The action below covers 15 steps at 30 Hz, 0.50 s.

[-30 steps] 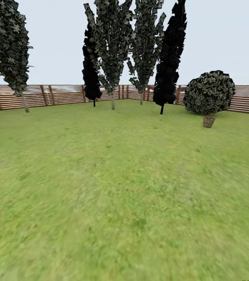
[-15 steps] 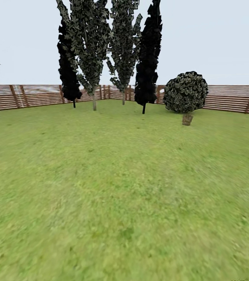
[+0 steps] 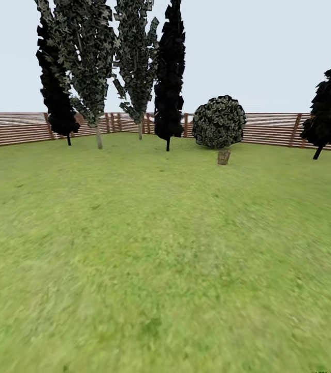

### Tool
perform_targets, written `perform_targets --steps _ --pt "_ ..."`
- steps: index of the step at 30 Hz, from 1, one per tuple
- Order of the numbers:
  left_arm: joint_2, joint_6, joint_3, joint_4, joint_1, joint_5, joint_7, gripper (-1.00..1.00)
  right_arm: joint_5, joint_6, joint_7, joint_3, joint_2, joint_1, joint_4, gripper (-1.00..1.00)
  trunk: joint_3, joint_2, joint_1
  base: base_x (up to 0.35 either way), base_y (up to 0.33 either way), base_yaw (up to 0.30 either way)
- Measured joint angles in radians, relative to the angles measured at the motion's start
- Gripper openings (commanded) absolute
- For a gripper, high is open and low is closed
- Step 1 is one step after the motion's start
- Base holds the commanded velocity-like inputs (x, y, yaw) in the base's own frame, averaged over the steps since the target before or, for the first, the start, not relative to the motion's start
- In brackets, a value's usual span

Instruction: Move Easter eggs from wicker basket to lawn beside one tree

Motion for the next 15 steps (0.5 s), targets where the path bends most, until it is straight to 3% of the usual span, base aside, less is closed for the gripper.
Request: perform_targets --steps 15 --pt "-0.01 0.0 -0.001 0.0 -0.001 0.0 0.002 1.0 0.0 0.0 0.001 0.002 0.001 0.0 0.0 1.0 0.0 0.0 0.0 0.314 0.0 -0.276"
